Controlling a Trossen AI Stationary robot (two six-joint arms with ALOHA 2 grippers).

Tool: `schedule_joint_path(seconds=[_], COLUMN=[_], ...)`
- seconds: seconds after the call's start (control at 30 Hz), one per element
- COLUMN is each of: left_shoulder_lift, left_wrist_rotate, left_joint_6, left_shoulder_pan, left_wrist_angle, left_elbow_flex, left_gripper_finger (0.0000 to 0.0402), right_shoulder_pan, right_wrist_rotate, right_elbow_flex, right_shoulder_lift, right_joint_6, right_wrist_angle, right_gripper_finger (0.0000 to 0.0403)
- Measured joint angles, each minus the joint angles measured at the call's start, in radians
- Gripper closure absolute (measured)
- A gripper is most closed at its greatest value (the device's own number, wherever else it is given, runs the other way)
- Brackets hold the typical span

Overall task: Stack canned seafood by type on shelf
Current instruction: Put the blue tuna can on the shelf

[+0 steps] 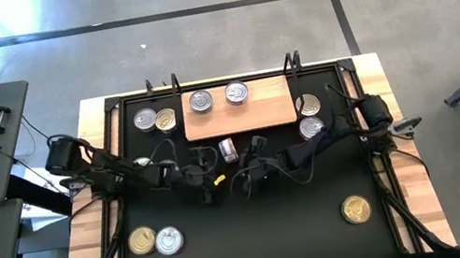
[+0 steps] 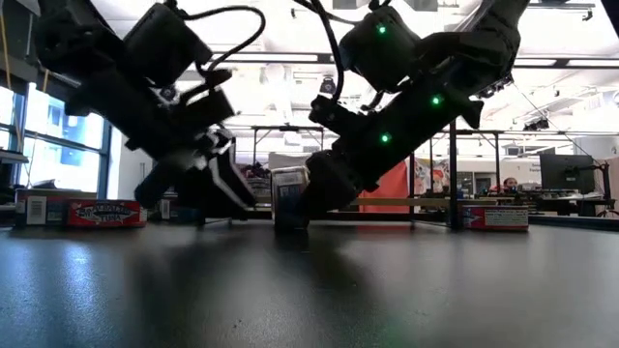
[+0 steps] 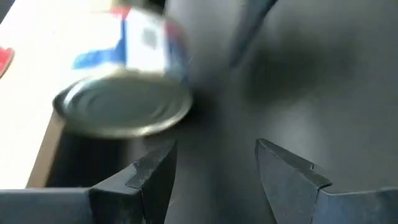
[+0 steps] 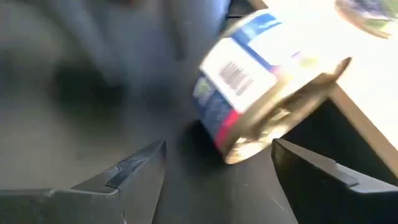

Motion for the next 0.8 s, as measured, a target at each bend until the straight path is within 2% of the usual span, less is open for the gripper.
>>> schedule_joint_path(seconds=[0.1,0.23,0.5,0.63,0.8], left_shoulder_lift=[0.011,0.038,0.034,0.024,0.004], left_wrist_rotate=[0.001,0.123,0.273,0.253,0.154], left_joint_6=[0.008,0.02,-0.018,-0.06,-0.133], left_shoulder_pan=[0.031,0.063,0.012,-0.037,-0.071], left_wrist_angle=[0.014,0.12,0.27,0.313,0.317], left_elbow_flex=[0.0,-0.001,-0.001,-0.001,0.0], left_gripper_finger=[0.0193,0.0193,0.0193,0.0193,0.0193], right_shoulder_pan=[-0.01,-0.013,0.063,0.123,0.148], right_wrist_rotate=[-0.037,-0.098,-0.077,-0.034,-0.016], right_elbow_flex=[-0.003,-0.003,-0.003,-0.003,0.0], right_shoulder_lift=[0.0,0.0,-0.082,-0.168,-0.228], right_joint_6=[-0.042,-0.075,-0.057,-0.038,0.007], right_wrist_angle=[0.015,0.064,-0.003,-0.071,-0.113], right_gripper_finger=[0.0122,0.0122,0.0122,0.0122,0.0122])
